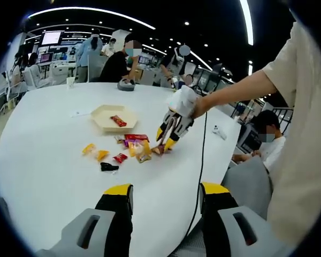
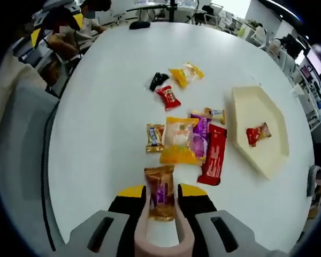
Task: Place the target food into the container with the food tongs after gripping and lifting it, then release it inside without dropping or visibly crushing the food.
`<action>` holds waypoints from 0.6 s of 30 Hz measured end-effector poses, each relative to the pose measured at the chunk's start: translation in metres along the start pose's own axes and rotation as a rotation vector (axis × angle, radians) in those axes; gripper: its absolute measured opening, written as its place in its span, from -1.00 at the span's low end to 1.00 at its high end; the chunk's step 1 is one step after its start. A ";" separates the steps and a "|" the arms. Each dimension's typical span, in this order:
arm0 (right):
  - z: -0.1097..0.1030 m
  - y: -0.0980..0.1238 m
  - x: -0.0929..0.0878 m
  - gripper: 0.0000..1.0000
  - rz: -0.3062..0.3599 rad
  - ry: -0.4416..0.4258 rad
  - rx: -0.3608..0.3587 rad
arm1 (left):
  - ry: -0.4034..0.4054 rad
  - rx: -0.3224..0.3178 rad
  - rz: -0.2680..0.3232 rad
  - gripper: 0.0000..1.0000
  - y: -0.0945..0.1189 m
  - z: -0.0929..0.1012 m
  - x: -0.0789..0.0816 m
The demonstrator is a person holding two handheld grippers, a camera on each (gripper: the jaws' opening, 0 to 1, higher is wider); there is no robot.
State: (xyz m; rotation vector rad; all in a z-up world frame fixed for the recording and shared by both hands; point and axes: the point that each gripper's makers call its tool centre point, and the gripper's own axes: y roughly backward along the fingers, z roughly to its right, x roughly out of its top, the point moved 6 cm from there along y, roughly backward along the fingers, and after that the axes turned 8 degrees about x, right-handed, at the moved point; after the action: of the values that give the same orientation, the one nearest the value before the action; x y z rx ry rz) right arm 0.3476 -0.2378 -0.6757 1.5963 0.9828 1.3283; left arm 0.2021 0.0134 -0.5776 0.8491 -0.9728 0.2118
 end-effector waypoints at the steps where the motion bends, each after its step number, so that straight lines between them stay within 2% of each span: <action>1: 0.000 0.000 0.000 -0.58 0.004 -0.013 -0.005 | 0.000 0.000 0.000 -0.03 0.000 0.000 0.000; 5: 0.003 0.002 -0.003 -0.60 0.022 -0.075 -0.039 | 0.002 0.001 -0.001 -0.04 0.000 0.000 -0.001; 10: 0.001 0.004 -0.009 -0.60 0.047 -0.138 -0.031 | 0.001 -0.001 -0.002 -0.03 0.000 0.000 -0.001; 18: -0.001 0.012 -0.010 -0.60 0.149 -0.272 -0.053 | -0.002 -0.006 0.002 -0.03 0.000 0.002 0.001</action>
State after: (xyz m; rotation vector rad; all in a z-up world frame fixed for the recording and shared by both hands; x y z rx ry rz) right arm 0.3463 -0.2518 -0.6679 1.7810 0.6700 1.1843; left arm 0.2015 0.0121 -0.5768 0.8432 -0.9757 0.2094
